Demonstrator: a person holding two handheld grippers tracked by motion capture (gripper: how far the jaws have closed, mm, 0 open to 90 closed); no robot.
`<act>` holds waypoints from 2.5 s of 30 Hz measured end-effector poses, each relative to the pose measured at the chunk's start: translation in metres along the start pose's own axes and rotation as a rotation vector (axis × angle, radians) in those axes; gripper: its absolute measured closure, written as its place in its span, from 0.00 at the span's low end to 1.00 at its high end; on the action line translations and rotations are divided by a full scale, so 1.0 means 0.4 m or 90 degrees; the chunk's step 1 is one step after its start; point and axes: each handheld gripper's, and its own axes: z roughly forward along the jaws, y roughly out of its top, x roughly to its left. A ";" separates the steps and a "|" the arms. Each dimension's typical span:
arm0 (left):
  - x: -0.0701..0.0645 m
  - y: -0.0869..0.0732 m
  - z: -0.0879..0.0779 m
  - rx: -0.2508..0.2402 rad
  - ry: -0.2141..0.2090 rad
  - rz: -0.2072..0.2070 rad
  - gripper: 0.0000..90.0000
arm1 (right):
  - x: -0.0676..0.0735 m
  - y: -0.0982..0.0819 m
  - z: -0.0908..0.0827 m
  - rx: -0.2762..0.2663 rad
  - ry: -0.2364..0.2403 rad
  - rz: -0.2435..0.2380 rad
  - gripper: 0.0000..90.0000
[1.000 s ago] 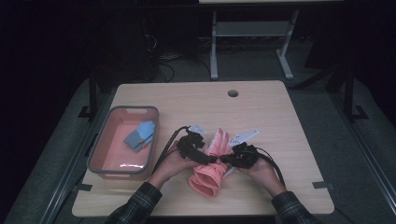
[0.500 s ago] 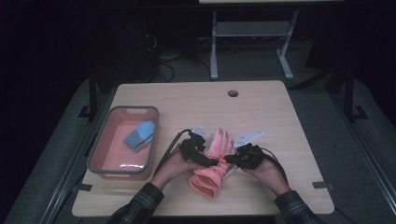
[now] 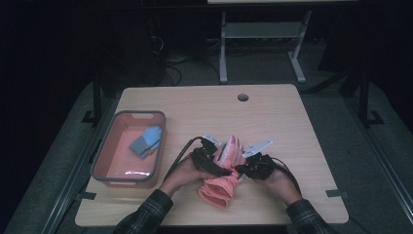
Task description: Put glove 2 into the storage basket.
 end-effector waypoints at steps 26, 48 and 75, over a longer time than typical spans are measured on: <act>0.005 -0.003 -0.020 -0.009 -0.046 -0.004 0.67 | -0.031 -0.045 -0.087 -0.073 0.002 0.059 0.58; -0.034 0.015 -0.121 -0.051 -0.029 0.015 0.70 | -0.146 -0.161 -0.079 -0.048 -0.213 0.173 0.17; -0.008 0.045 -0.339 -0.105 0.037 -0.014 0.69 | -0.143 -0.168 -0.070 -0.068 -0.220 0.171 0.13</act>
